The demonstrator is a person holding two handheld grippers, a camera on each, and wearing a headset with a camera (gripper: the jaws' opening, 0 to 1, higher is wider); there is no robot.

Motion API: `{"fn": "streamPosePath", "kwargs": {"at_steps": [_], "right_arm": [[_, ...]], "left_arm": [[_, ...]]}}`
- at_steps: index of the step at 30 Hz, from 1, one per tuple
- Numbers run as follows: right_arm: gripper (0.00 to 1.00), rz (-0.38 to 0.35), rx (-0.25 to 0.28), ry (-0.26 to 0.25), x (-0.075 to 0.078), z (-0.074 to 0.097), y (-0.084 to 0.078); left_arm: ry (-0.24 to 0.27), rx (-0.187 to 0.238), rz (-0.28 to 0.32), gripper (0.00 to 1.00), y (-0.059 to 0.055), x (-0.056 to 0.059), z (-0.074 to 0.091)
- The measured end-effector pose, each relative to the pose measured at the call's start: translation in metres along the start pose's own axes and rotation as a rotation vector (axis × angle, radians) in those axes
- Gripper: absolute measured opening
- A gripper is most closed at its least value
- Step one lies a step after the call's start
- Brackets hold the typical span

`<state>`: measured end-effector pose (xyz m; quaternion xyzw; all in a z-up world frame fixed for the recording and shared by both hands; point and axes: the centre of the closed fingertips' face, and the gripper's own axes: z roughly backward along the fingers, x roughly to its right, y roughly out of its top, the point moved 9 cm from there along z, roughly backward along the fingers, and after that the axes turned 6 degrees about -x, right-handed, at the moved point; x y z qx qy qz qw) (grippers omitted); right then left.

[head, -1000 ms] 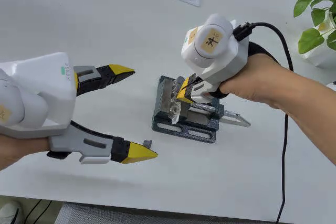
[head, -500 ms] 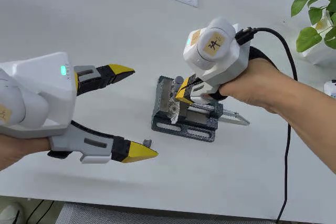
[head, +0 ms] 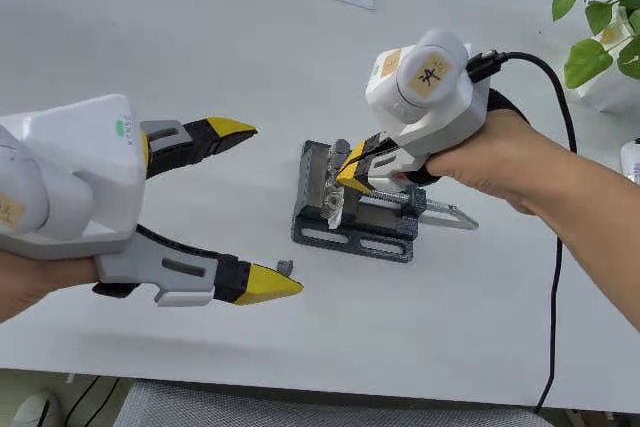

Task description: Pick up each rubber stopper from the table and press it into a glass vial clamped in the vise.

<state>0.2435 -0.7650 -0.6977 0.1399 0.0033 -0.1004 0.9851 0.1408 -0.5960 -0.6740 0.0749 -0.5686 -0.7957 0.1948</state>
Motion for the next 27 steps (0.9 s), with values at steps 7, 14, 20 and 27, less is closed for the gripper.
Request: {"fn": "streamPosePath", "kwargs": {"at_steps": [7, 14, 20, 27], "right_arm": [[0.00, -0.002, 0.011, 0.002, -0.0023, 0.0024, -0.0002], [0.00, 0.025, 0.003, -0.007, -0.0041, 0.0016, -0.0024], [0.00, 0.056, -0.027, -0.020, -0.0048, -0.0001, 0.0006], [0.00, 0.053, -0.025, -0.016, -0.0041, -0.0002, 0.0008]], "left_arm": [[0.003, -0.007, 0.001, 0.88, 0.0012, 0.0012, 0.0011], [0.000, -0.008, 0.001, 0.88, 0.0019, 0.0024, -0.0001], [-0.001, -0.006, 0.000, 0.88, 0.0027, 0.0024, -0.0011], [-0.006, -0.006, -0.007, 0.88, 0.0052, 0.0037, -0.0023]]}}
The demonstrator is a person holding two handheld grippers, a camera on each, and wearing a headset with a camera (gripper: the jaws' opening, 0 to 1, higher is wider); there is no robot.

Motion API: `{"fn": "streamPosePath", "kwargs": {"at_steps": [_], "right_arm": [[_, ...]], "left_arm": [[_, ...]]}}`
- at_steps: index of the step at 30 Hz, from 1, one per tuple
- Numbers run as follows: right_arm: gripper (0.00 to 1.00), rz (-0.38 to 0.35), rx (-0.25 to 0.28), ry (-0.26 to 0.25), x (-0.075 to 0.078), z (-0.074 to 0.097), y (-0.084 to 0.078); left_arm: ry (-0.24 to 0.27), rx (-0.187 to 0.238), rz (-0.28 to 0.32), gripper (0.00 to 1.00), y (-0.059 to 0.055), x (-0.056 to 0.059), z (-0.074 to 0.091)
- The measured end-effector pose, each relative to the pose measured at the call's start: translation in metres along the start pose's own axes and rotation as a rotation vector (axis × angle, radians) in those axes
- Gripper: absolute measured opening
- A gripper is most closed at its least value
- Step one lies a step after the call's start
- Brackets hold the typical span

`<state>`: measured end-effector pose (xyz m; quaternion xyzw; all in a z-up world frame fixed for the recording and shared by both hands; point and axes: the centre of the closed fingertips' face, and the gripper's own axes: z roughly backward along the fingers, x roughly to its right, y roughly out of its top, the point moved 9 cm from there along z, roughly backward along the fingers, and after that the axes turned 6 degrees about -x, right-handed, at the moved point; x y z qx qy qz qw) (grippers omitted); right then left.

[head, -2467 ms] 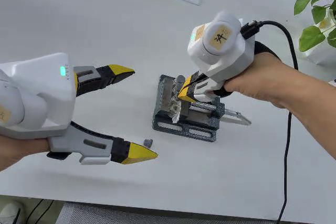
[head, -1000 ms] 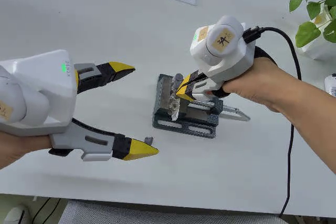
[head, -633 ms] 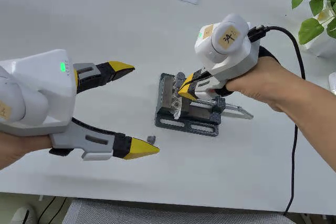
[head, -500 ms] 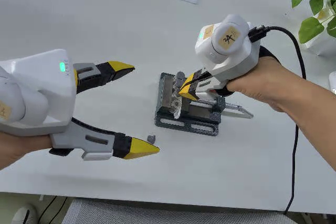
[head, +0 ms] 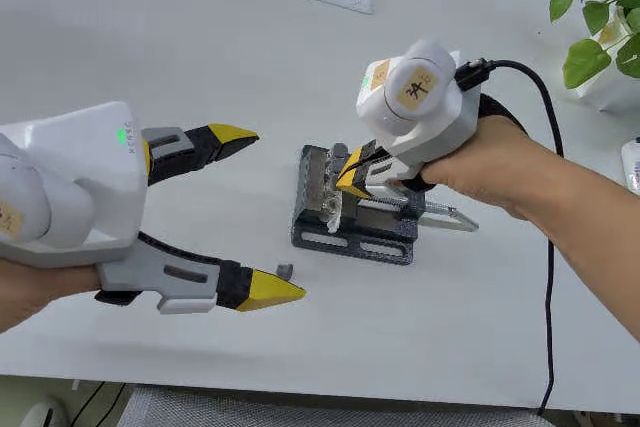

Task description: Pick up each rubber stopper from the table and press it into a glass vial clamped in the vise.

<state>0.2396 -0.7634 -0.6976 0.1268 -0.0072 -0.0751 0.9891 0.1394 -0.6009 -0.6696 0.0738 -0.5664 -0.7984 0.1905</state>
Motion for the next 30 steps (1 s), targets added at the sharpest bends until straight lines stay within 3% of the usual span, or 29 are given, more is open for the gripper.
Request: {"fn": "streamPosePath", "kwargs": {"at_steps": [18, 30], "right_arm": [[0.01, -0.041, 0.063, -0.016, 0.003, 0.006, -0.009], [0.08, -0.077, 0.143, -0.058, 0.003, 0.031, -0.019]], "left_arm": [[0.014, -0.026, -0.023, 0.89, 0.007, 0.001, 0.007], [0.010, -0.051, -0.039, 0.91, 0.009, 0.004, 0.006]]}}
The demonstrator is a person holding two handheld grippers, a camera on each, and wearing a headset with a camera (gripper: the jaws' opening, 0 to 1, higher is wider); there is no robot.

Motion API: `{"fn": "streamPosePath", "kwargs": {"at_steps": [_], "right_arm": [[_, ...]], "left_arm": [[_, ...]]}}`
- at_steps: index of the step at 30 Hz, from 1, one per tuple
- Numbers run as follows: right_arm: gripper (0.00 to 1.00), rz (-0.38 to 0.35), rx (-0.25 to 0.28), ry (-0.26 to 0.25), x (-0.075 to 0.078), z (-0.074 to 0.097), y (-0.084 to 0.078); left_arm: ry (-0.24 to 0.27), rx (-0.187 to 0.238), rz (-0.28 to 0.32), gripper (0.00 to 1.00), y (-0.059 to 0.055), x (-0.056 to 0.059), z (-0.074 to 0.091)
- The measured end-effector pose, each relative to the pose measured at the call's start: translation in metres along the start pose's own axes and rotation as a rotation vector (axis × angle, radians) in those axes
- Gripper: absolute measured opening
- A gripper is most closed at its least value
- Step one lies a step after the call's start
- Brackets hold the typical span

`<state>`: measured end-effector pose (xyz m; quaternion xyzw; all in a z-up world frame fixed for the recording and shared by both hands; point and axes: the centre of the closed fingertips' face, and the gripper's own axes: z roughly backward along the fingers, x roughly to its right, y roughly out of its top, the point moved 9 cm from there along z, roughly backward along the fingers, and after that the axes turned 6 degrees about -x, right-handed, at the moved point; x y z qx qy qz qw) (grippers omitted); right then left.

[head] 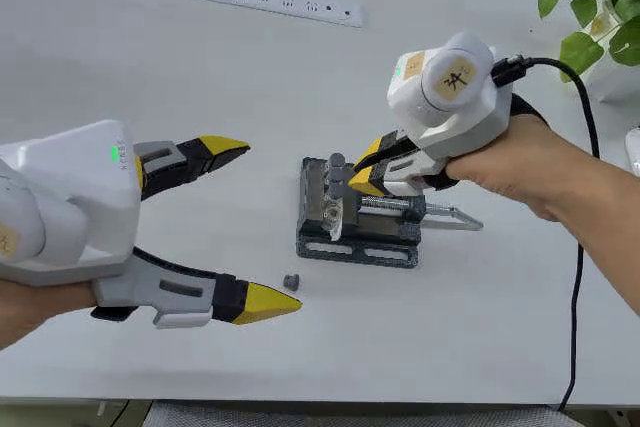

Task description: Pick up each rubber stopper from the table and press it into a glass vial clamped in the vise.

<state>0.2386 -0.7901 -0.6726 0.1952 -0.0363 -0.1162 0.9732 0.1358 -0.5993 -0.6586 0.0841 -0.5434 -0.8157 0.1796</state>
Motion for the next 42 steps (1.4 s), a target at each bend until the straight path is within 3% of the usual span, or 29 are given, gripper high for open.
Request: {"fn": "streamPosePath", "kwargs": {"at_steps": [17, 42], "right_arm": [[0.23, -0.093, 0.147, -0.040, -0.012, 0.030, -0.027], [0.50, -0.182, 0.309, -0.038, -0.046, 0.039, -0.076]], "left_arm": [[-0.003, -0.041, -0.015, 0.95, 0.001, 0.000, 0.003], [-0.004, -0.101, -0.006, 0.99, -0.007, 0.008, 0.004]]}}
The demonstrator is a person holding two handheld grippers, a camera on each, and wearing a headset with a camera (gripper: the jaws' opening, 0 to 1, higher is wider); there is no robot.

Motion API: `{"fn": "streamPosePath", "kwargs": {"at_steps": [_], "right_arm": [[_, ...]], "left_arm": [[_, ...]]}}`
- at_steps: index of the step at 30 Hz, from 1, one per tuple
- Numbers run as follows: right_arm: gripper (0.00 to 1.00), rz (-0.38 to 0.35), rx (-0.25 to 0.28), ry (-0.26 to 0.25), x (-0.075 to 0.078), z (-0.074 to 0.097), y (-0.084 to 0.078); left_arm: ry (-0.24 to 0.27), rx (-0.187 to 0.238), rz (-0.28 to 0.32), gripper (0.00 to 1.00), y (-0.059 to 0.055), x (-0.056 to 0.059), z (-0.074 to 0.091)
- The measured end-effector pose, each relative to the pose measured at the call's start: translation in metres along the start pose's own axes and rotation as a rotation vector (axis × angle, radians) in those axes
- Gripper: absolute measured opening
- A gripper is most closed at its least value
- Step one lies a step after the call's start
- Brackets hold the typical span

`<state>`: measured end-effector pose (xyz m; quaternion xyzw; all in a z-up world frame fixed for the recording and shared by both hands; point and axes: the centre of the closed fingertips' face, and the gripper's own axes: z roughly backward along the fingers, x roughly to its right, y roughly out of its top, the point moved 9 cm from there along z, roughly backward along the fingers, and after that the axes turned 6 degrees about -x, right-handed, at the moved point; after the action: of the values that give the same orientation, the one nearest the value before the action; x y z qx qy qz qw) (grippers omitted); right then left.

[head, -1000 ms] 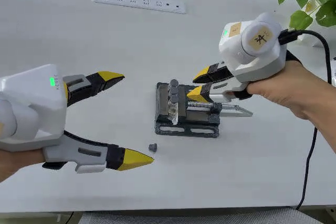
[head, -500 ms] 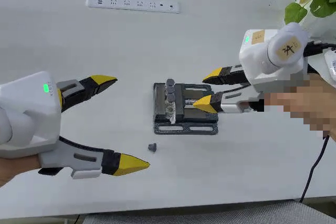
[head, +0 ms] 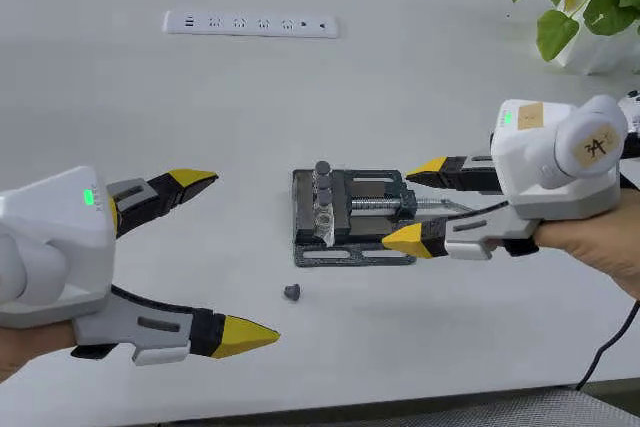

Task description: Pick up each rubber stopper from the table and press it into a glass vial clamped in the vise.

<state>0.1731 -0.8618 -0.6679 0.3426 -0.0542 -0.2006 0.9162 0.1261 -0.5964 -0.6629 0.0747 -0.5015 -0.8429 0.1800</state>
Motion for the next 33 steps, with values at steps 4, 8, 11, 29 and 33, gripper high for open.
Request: {"fn": "streamPosePath", "kwargs": {"at_steps": [4, 8, 11, 29, 33], "right_arm": [[0.55, -0.011, 0.020, 0.008, -0.006, 0.003, -0.006], [0.60, -0.019, 0.050, 0.020, -0.011, 0.007, -0.013], [0.62, -0.020, 0.069, 0.028, -0.017, 0.009, -0.017], [0.63, -0.056, 0.111, 0.081, -0.040, -0.004, -0.057], [0.61, -0.059, 0.115, 0.089, -0.043, -0.011, -0.064]], "left_arm": [[-0.001, -0.006, 0.000, 0.99, -0.001, 0.001, 0.001], [0.002, -0.018, 0.000, 0.99, -0.004, 0.002, 0.000], [0.000, -0.025, 0.005, 0.99, -0.006, 0.004, 0.000], [-0.002, -0.057, 0.040, 0.99, -0.020, 0.009, 0.000], [-0.002, -0.060, 0.047, 0.99, -0.023, 0.010, 0.000]]}}
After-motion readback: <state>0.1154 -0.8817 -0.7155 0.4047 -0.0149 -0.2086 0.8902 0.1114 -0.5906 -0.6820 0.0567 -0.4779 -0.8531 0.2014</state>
